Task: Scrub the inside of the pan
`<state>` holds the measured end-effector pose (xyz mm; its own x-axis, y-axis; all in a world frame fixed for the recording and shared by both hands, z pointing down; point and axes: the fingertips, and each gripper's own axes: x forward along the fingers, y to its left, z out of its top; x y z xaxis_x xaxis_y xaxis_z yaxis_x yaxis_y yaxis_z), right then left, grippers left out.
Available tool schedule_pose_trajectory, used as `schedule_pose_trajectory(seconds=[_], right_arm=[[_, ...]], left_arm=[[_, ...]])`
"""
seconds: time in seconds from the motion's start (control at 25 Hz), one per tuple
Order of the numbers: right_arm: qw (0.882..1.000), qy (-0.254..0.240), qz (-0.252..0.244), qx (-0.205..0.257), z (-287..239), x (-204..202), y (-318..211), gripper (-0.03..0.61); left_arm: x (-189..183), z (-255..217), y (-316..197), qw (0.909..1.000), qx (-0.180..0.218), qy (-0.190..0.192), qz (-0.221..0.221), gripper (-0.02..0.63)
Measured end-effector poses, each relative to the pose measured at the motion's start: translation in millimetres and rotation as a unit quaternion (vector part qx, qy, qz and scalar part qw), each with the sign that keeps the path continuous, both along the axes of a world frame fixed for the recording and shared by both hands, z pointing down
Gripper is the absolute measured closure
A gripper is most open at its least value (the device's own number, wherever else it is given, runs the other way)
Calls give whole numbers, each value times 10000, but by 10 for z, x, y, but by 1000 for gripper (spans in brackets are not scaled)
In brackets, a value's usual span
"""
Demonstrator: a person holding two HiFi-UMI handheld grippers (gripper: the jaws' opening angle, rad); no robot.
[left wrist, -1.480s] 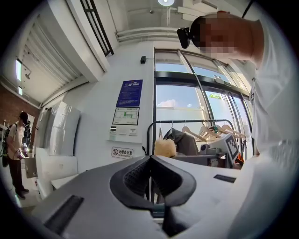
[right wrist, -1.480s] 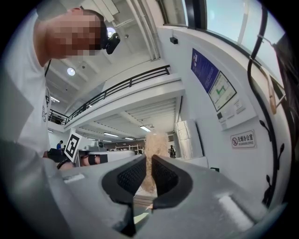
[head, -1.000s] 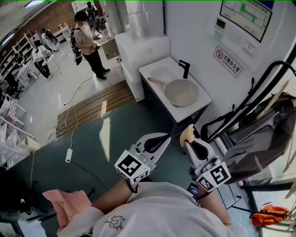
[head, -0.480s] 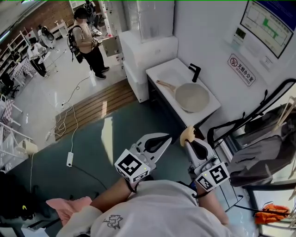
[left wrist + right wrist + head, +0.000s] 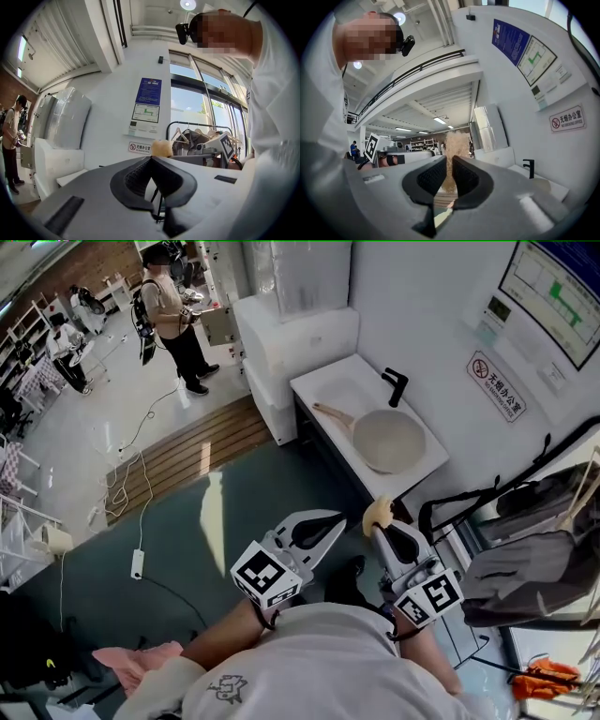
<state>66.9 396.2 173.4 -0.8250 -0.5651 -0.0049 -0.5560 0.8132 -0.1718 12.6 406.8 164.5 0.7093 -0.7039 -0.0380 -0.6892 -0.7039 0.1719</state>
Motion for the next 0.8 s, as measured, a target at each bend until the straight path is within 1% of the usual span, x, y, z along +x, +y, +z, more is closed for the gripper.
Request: schedule_pose_trajectory(seconds=[0.12, 0.24, 0.36, 0.52, 0.8], right_arm=[[9999, -61, -128, -44, 54, 48, -346, 540], [9993, -131, -353, -57, 73, 82, -766, 540], [9990, -122, -437, -64, 82, 252, -1231, 540], [9992, -126, -363, -96, 102, 594, -1784, 540], [9994, -271, -100, -165, 170, 1142, -2445, 540]], left_arm=[[37, 102, -315, 9999, -30, -57, -115, 613], [47, 200, -730, 9994, -163, -61, -315, 612], [185, 238, -1192, 9991, -220, -51, -363, 612], [501, 236, -1719, 9995, -201, -107, -239, 612], [899, 237, -2415, 9991, -277, -257, -190, 612]])
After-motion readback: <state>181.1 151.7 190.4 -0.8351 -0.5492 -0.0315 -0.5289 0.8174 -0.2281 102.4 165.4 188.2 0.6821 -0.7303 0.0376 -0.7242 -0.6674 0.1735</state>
